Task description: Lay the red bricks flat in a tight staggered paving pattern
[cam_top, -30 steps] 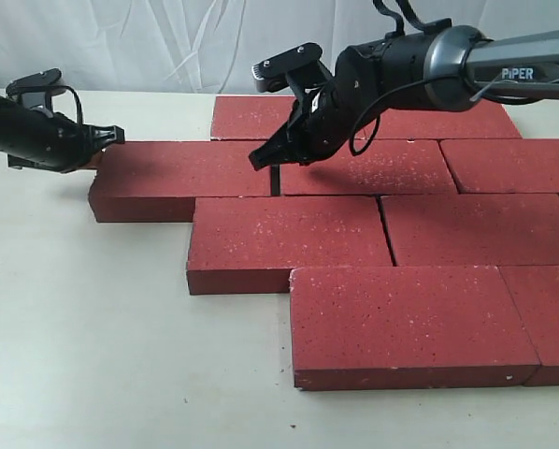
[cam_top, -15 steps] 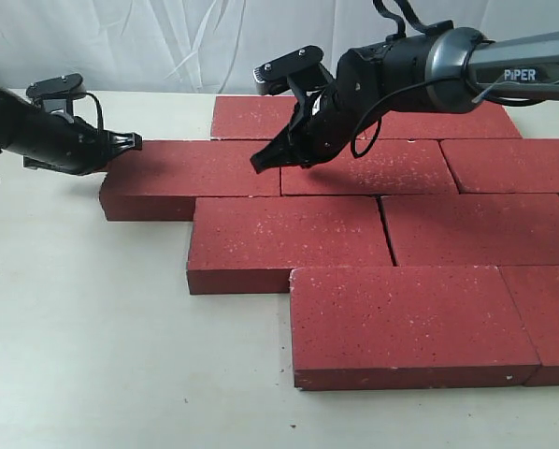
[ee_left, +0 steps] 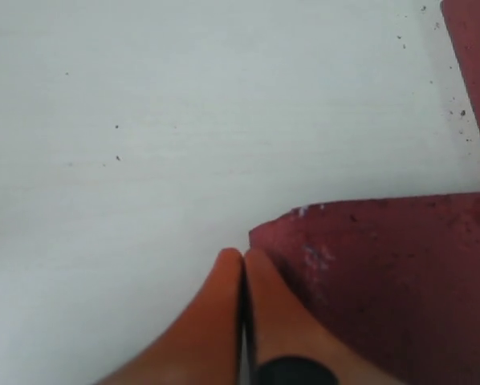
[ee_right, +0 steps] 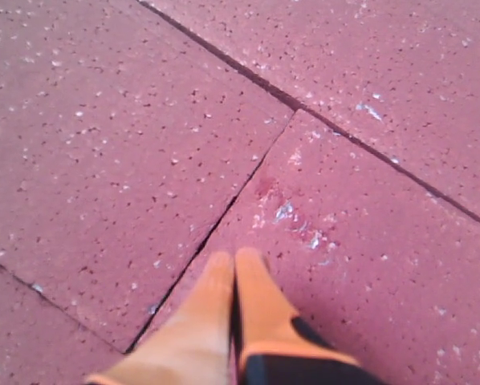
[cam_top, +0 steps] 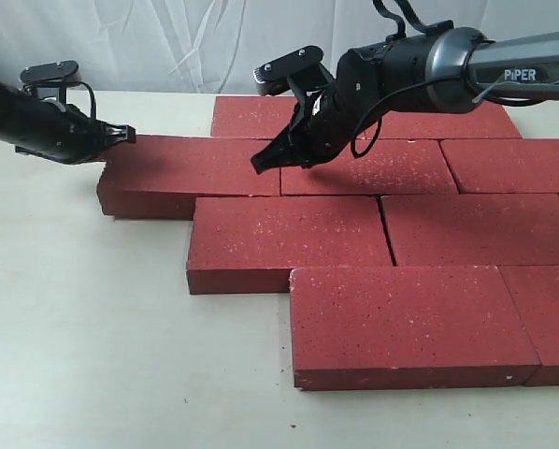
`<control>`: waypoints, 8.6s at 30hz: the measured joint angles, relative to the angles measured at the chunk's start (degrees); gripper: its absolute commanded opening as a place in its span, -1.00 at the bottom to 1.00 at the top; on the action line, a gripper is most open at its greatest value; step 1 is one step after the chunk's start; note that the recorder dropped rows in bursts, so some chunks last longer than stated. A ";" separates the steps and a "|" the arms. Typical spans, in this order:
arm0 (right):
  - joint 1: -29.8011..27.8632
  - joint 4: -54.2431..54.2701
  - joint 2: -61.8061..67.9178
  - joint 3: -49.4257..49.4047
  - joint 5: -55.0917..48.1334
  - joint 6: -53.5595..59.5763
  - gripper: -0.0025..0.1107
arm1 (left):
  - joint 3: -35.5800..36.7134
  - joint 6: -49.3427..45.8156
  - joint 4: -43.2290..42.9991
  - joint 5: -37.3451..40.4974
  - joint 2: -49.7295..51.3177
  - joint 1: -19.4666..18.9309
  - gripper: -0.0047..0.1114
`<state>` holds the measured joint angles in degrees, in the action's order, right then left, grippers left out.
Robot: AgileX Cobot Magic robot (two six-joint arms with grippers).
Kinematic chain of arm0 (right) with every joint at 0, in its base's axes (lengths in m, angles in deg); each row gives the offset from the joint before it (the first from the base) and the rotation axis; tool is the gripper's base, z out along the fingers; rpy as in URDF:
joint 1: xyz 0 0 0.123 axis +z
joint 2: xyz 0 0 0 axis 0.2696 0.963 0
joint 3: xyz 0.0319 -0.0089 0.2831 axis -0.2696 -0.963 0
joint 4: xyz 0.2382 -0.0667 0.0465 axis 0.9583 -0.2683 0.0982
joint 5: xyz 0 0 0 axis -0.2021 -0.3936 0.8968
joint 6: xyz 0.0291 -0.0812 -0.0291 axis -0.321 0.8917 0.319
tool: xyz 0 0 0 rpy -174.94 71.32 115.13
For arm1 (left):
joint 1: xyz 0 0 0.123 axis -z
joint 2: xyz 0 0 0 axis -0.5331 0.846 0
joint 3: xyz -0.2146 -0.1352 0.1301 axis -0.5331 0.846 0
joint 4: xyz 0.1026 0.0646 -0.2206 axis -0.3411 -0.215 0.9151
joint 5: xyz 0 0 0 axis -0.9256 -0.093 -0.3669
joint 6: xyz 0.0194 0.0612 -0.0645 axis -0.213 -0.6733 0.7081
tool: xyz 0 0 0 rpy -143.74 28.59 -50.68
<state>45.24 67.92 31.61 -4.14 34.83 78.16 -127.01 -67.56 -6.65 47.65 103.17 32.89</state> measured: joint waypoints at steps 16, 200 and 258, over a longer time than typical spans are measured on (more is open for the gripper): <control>0.00 -2.72 -1.66 0.00 -4.37 0.00 -0.97 | 0.53 0.55 -3.42 5.19 -2.14 -5.07 -0.92; -34.55 5.60 -96.37 -60.56 8.25 5.86 -0.97 | 74.88 53.03 -58.35 -1.63 -122.23 2.13 -0.92; -34.55 -2.56 -120.08 -85.09 6.84 -8.74 -0.97 | 74.88 53.03 -58.84 -1.63 -122.23 2.13 -0.92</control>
<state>10.69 65.36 -88.47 -89.24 41.67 69.42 -52.13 -14.53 -65.49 46.02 -19.06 35.03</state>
